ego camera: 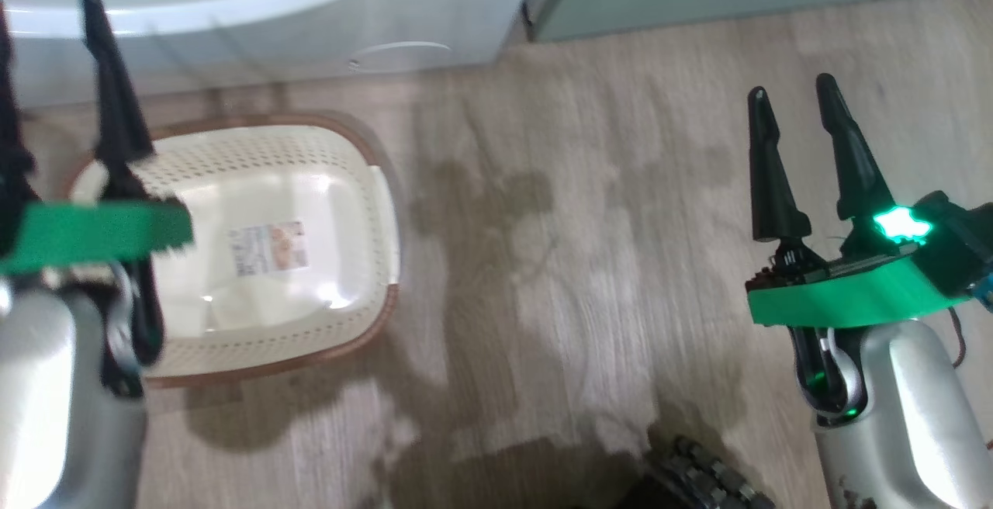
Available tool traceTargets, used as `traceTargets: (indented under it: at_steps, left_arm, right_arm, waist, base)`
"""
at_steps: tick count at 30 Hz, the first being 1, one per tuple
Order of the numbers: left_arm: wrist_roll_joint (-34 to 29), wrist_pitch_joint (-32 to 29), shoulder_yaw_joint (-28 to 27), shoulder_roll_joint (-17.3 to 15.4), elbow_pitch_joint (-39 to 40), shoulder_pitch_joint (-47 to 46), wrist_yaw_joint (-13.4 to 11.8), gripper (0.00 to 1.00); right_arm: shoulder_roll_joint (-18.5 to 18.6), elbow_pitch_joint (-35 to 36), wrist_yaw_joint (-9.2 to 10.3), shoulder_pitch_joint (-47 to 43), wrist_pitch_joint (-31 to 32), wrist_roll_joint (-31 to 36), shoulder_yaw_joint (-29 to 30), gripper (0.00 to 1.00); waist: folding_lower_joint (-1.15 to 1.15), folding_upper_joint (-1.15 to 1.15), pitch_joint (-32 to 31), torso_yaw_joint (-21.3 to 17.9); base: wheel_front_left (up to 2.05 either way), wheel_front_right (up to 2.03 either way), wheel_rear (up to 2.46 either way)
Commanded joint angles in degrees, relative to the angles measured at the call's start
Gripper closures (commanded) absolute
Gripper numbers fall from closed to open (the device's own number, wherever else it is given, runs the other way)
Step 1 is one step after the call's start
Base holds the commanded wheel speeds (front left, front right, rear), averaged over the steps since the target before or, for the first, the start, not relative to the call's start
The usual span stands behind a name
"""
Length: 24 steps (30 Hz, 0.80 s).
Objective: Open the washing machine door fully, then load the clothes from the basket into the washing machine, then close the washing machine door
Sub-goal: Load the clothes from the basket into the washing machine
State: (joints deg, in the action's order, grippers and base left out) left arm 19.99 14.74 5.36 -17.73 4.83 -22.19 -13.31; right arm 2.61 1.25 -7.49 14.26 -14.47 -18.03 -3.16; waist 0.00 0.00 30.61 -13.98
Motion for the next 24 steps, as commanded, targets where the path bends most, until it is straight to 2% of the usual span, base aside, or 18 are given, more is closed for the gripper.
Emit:
traceTargets:
  at_steps: [1,11,24]
  left_arm:
    - [-0.76,0.25,-1.67,-0.53,3.33,1.46,-0.31,0.0]
    - [-1.27,0.26,-0.69,2.61,5.66,10.71,0.26,0.0]
    - [-2.87,0.26,2.33,3.03,2.07,17.6,1.8,0.0]
  right_arm:
    - [0.27,1.33,0.0,-1.32,-0.52,0.8,-0.44,0.0]
    - [0.27,-0.91,0.0,-3.34,1.05,4.14,2.34,0.0]
    - [0.27,1.14,0.0,-10.02,5.23,5.48,4.59,0.0]
  waist:
    - [0.0,0.0,-2.49,2.58]
    - [0.0,0.0,-9.34,6.72]
    - [0.0,0.0,-18.29,6.84]
  base:
    - [0.0,0.0,0.0]
    - [0.0,0.0,0.0]
    - [0.0,0.0,0.0]
